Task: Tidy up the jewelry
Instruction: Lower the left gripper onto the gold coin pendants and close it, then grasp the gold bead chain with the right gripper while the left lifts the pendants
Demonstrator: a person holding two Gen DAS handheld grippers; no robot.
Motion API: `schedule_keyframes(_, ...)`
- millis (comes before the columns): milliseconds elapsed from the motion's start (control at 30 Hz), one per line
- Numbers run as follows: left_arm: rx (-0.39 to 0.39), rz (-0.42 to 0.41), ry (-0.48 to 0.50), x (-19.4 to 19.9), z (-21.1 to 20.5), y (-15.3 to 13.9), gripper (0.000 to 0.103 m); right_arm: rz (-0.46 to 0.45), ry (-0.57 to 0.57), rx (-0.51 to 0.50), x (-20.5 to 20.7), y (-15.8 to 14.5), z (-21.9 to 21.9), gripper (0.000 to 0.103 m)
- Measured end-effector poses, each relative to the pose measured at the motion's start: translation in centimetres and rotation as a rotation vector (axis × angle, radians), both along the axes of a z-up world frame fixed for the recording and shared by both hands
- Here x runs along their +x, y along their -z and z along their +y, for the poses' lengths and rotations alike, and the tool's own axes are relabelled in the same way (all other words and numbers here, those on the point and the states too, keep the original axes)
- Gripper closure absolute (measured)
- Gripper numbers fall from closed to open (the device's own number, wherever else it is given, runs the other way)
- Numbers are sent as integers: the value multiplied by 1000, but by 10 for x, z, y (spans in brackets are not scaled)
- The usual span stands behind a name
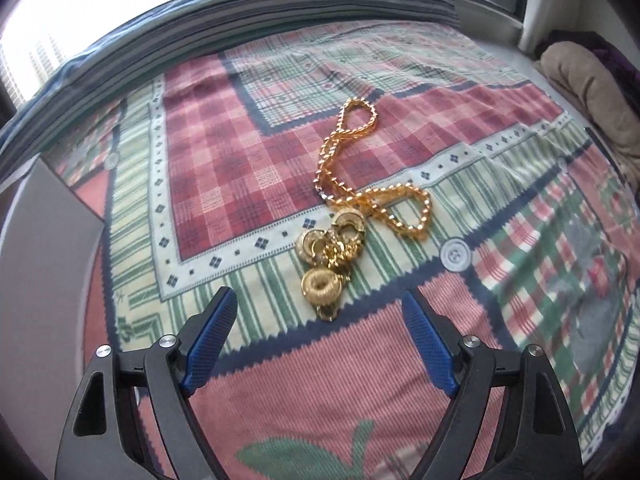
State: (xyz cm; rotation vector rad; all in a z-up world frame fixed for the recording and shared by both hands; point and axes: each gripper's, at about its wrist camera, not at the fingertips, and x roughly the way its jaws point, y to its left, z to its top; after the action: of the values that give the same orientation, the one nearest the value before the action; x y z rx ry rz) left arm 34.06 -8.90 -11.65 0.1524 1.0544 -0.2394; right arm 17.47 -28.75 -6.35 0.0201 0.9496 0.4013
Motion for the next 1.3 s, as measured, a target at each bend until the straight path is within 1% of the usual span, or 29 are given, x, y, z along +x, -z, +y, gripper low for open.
schedule_keyframes(133,7,16,-11,17,2,14,17,2,26,11,3,0,-13,46)
schedule_keyframes(200,-27,14,-23,20,7,15,17,7,39,19,6,2,-18,46)
schedule_keyframes(333,-22,1,-16,23,6,16,17,18,43,24,9,5,-21,46)
schedule_keyframes(367,-25,-2,-11,22,6,15,19,20,42,26,9,6,-21,46)
schedule_keyframes(400,-32,-7,-5,21,5,15,25,20,41,27,9,6,-20,46)
schedule_keyframes(433,-35,-13,-1,22,4,14,29,20,39,29,9,6,-20,46)
schedule_keyframes(467,-37,-18,4,22,3,13,38,19,38,29,9,6,-19,46)
schedule_keyframes(500,-42,-20,10,21,3,12,50,18,37,30,8,6,-19,46)
schedule_keyframes(533,-48,-18,17,22,2,11,57,18,37,30,8,6,-19,46)
schedule_keyframes(567,-51,-16,23,22,2,10,70,18,38,29,7,6,-18,46)
schedule_keyframes(600,-57,-10,24,21,2,10,79,17,39,28,7,5,-18,46)
schedule_keyframes(633,-66,-9,26,20,2,9,81,17,40,27,7,5,-18,46)
schedule_keyframes(767,-83,-9,15,11,6,8,82,14,42,30,5,4,-18,46)
schedule_keyframes(833,-96,-9,3,4,10,7,89,11,41,31,3,3,-18,46)
schedule_keyframes(867,-106,-6,-2,0,13,6,90,12,42,32,3,3,-18,46)
schedule_keyframes(1100,-140,-12,-46,-30,39,-4,91,20,41,38,0,5,-17,46)
schedule_keyframes(1200,-153,7,-89,-43,56,-8,91,21,33,37,-1,5,-14,46)
schedule_keyframes(1300,-196,29,-133,-58,78,-12,91,23,32,41,-2,4,-13,46)
